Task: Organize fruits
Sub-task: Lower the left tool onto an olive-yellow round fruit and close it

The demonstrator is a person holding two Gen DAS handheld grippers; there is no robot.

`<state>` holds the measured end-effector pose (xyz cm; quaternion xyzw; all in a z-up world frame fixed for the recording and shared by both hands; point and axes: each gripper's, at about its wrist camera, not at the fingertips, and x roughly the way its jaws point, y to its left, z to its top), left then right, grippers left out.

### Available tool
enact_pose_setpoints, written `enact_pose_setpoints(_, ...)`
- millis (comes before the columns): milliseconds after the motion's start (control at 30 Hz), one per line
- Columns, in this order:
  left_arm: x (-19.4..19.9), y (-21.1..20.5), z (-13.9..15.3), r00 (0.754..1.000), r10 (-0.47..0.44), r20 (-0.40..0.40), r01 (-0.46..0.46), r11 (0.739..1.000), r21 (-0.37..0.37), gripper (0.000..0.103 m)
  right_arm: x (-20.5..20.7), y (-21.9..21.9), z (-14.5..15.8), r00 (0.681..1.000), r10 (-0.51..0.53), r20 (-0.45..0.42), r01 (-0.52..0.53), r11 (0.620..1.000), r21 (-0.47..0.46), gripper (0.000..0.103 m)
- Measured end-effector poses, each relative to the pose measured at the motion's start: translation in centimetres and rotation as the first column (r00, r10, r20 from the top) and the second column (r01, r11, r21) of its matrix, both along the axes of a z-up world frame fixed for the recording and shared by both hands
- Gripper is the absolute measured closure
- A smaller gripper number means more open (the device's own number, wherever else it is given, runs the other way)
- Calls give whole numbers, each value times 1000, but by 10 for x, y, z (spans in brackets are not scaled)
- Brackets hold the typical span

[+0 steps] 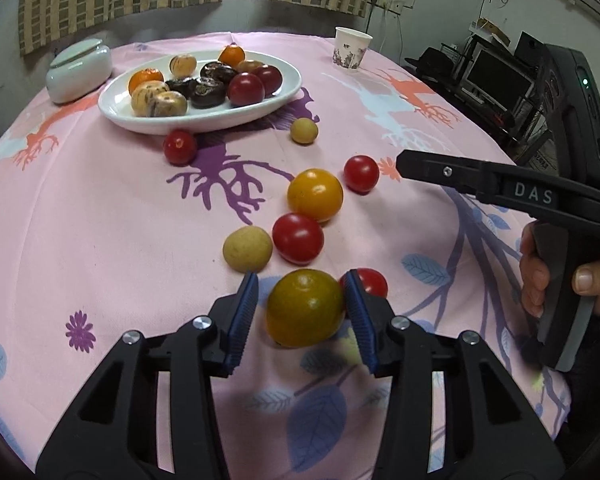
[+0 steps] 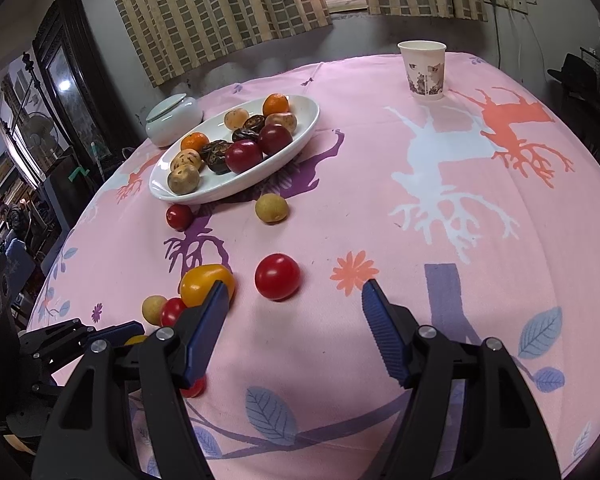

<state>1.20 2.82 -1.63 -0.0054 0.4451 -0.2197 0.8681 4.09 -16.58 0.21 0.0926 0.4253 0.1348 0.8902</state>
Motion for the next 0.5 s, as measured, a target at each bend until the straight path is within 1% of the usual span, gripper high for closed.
enact_pose_setpoints(67, -1, 8, 1, 1000, 21, -23, -22, 999, -39, 57, 0, 0, 0, 1000, 0, 2, 0, 1000, -3, 33)
enact_pose_setpoints(133, -3, 12, 1, 999, 24, -29, -25, 999, -46, 55, 0, 0, 0, 1000, 3, 2, -3, 1000, -4, 33)
enact_pose_setpoints(267, -12, 10, 5, 1000, 2, 1, -2, 1000, -12, 54, 1, 0, -1, 1000, 1, -2, -1, 1000, -7, 33)
enact_pose_setpoints(300, -14, 8, 5, 1000, -9, 11, 9, 1000, 1, 52, 1, 0, -2, 1000, 1, -3, -1, 1000, -7, 33)
enact_pose_setpoints(333, -16, 5, 4, 1000, -22, 18, 22, 1000, 21, 50, 1, 0, -2, 1000, 1, -3, -1, 1000, -8, 33)
enact_pose_setpoints(433, -18, -6, -4, 998, -57, 12, 56, 995, 83, 50, 1, 1, -2, 1000, 3, -1, -3, 1000, -12, 33)
enact_pose_setpoints(500, -16, -9, -5, 998, -62, 25, 59, 994, 86, 50, 1, 1, -3, 1000, 4, 0, -4, 1000, -15, 33)
